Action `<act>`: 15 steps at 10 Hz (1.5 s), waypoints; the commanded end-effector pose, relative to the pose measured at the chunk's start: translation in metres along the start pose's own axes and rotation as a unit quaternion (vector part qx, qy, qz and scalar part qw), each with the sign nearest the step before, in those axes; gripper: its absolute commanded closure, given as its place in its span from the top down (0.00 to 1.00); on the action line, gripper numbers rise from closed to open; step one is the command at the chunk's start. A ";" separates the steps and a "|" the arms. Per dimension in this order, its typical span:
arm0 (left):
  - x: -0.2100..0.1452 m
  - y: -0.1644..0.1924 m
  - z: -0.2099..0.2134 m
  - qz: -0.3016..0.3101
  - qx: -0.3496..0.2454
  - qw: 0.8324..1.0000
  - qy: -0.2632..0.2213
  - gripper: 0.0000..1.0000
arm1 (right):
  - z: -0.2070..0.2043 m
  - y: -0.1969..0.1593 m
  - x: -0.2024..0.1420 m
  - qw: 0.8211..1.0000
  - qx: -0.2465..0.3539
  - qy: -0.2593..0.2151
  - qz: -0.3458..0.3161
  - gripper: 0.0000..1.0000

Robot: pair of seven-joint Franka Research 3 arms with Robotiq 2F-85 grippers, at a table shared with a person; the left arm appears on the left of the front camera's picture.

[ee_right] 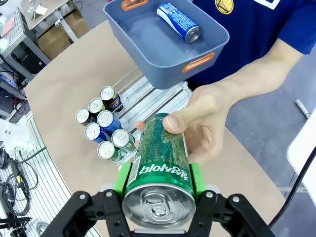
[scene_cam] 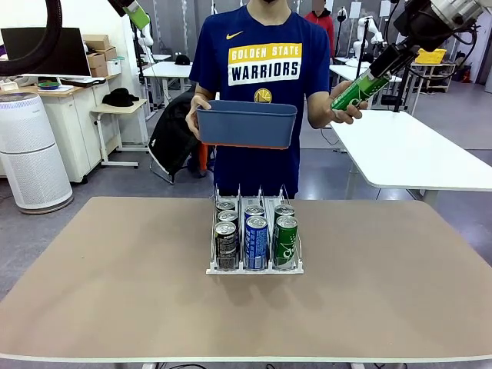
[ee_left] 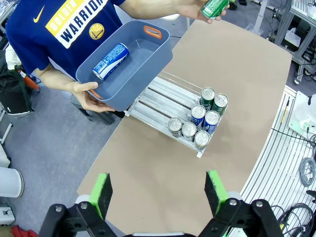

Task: Fill the beverage cans into the dispenser.
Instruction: Pick up the Sprite handed by the human, then place the picked Sprite in the line of the Automatic Can Dispenser with the same cans.

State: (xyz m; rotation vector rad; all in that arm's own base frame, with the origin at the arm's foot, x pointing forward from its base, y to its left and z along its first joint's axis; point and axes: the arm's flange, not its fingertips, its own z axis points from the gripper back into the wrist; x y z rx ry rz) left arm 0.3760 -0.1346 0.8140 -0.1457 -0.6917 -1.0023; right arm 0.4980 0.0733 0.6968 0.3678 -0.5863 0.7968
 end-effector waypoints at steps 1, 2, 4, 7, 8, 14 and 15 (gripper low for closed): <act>-0.001 -0.001 0.000 -0.001 0.002 1.000 0.001 1.00 | 0.000 0.000 0.000 1.000 0.001 0.001 0.000 0.00; -0.001 -0.001 0.000 -0.001 0.002 1.000 0.001 1.00 | 0.000 0.000 0.000 1.000 0.001 0.001 0.000 0.00; -0.001 -0.001 0.000 -0.001 0.002 1.000 0.001 1.00 | 0.000 0.000 0.000 1.000 0.001 0.001 0.000 0.00; -0.001 -0.001 0.000 -0.001 0.002 1.000 0.001 1.00 | 0.000 0.000 0.000 1.000 0.001 0.001 0.000 0.00; -0.001 -0.001 0.000 -0.001 0.002 1.000 0.001 1.00 | 0.000 0.000 0.000 1.000 0.001 0.001 0.000 0.00; -0.001 -0.001 0.000 -0.001 0.002 1.000 0.001 1.00 | 0.000 0.000 0.000 1.000 0.001 0.001 0.000 0.00; -0.001 -0.001 0.000 -0.001 0.002 1.000 0.001 1.00 | 0.000 0.000 0.000 1.000 0.001 0.001 0.000 0.00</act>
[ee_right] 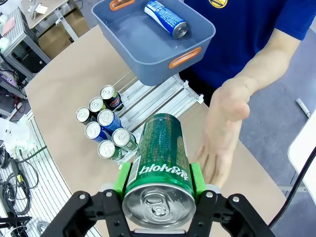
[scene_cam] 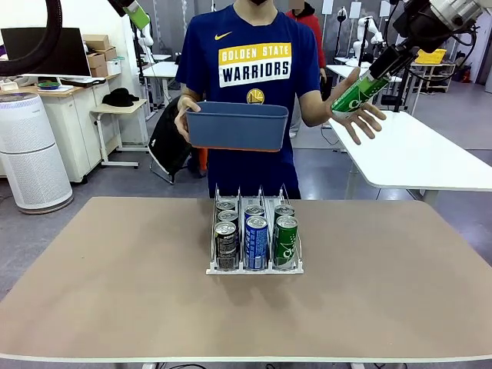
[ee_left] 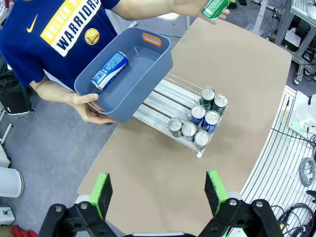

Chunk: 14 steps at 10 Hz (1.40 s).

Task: Fill the beverage cans into the dispenser.
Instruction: Place the picked Sprite in the line of the Automatic Can Dispenser with the same cans.

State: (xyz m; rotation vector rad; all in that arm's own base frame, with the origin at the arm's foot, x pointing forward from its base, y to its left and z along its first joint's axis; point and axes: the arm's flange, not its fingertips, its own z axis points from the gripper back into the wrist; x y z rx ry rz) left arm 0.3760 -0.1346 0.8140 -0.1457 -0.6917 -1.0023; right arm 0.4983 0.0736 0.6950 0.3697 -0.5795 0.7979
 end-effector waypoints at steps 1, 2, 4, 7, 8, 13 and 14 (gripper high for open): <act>-0.001 -0.001 0.000 -0.001 0.002 1.000 0.001 1.00 | 0.002 0.001 0.000 1.000 -0.001 -0.001 0.000 0.00; -0.001 -0.001 0.000 -0.001 0.002 1.000 0.001 1.00 | 0.002 0.001 0.000 1.000 -0.001 -0.001 0.000 0.00; -0.001 -0.001 0.000 -0.001 0.002 1.000 0.001 1.00 | 0.002 0.001 0.000 1.000 -0.001 -0.001 0.000 0.00; -0.001 -0.001 0.000 -0.001 0.002 1.000 0.001 1.00 | 0.002 0.001 0.000 1.000 -0.001 -0.001 0.000 0.00; -0.001 -0.001 0.000 -0.001 0.002 1.000 0.001 1.00 | 0.000 0.000 0.000 1.000 0.000 0.000 0.000 0.58; -0.001 -0.001 0.000 -0.001 0.002 1.000 0.001 1.00 | 0.042 0.079 -0.040 0.999 0.021 0.009 -0.045 0.58; -0.001 -0.001 0.000 -0.001 0.002 1.000 0.001 1.00 | 0.044 0.093 -0.050 0.997 0.018 0.025 -0.064 0.58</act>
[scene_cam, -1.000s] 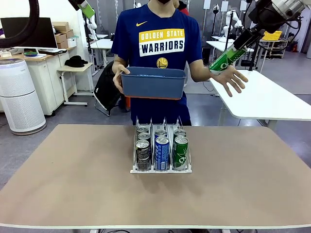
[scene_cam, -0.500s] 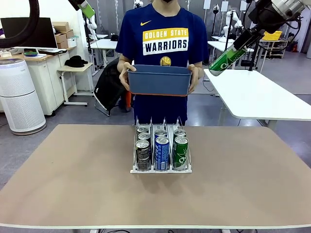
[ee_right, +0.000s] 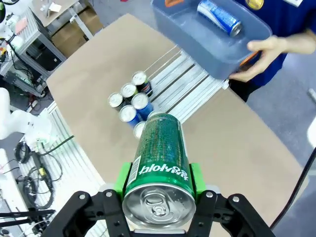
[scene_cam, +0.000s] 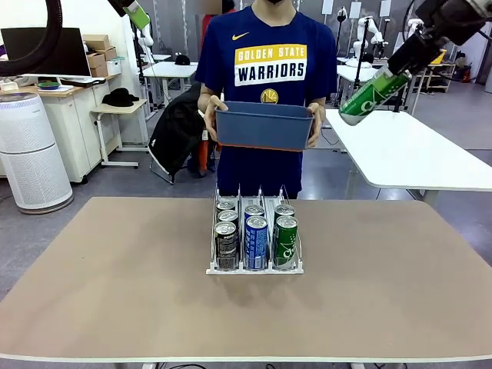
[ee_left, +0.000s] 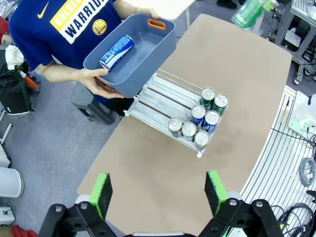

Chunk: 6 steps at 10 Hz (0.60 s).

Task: Fill the beverage cans into the dispenser.
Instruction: Place the picked Sprite in the line of the Automatic Can Dispenser with the same cans.

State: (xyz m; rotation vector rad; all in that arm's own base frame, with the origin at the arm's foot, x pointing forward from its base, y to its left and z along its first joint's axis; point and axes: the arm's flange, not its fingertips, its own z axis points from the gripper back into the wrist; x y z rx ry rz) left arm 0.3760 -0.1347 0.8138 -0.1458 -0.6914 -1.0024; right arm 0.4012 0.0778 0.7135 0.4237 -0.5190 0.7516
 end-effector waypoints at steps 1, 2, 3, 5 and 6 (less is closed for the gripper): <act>-0.001 -0.001 0.000 -0.001 0.002 1.000 0.001 1.00 | -0.005 0.024 -0.026 0.999 -0.011 0.027 -0.041 0.58; -0.001 -0.001 0.000 -0.001 0.002 1.000 0.001 1.00 | -0.019 0.030 -0.036 0.998 0.006 0.042 -0.044 0.58; -0.001 -0.001 0.000 -0.001 0.002 1.000 0.001 1.00 | -0.030 0.032 -0.044 0.997 -0.011 0.062 -0.054 0.58; -0.001 -0.001 0.000 -0.001 0.002 1.000 0.001 1.00 | -0.066 0.020 -0.062 0.993 0.037 0.090 -0.068 0.58; -0.001 -0.001 0.000 -0.001 0.002 1.000 0.001 1.00 | -0.081 0.014 -0.067 0.992 0.044 0.096 -0.074 0.58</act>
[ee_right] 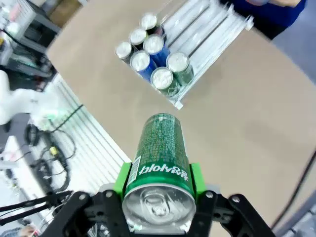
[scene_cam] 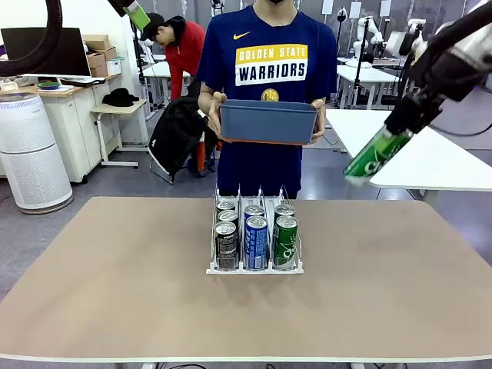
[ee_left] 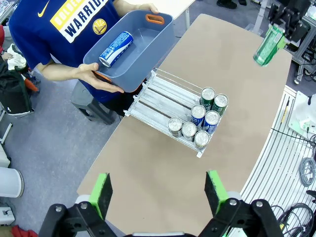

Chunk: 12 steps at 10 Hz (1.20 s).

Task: Fill the beverage cans into the dispenser.
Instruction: Place the picked Sprite in the line of the Automatic Can Dispenser with the same cans.

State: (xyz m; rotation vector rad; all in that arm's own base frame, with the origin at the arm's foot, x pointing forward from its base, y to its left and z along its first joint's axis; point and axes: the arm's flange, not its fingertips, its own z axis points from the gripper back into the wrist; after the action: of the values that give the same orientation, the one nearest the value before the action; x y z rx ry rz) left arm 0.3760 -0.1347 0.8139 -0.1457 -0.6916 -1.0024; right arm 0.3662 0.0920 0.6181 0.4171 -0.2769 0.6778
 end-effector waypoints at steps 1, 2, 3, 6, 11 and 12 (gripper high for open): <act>-0.001 -0.001 0.000 -0.001 0.002 1.000 0.001 1.00 | -0.018 -0.014 0.004 1.000 0.010 0.005 -0.010 0.58; -0.001 -0.001 0.000 -0.001 0.002 1.000 0.001 1.00 | -0.029 -0.016 0.004 1.000 -0.001 0.019 0.004 0.58; -0.001 -0.001 0.000 -0.001 0.002 1.000 0.001 1.00 | -0.028 -0.025 0.005 0.998 0.043 0.030 0.033 0.58; -0.001 -0.001 0.000 -0.001 0.002 1.000 0.001 1.00 | -0.030 -0.016 -0.002 1.000 0.009 0.026 -0.011 0.58; -0.001 -0.001 0.000 -0.001 0.002 1.000 0.001 1.00 | -0.055 0.017 -0.008 0.999 -0.019 0.008 -0.040 0.58; -0.001 -0.001 0.000 -0.001 0.002 1.000 0.001 1.00 | -0.064 0.032 -0.010 0.998 -0.032 0.012 -0.050 0.58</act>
State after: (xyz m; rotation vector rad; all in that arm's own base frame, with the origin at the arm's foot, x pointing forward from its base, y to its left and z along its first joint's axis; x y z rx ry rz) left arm 0.3759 -0.1348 0.8138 -0.1458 -0.6915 -1.0026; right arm 0.3635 0.1196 0.5710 0.3841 -0.2206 0.6314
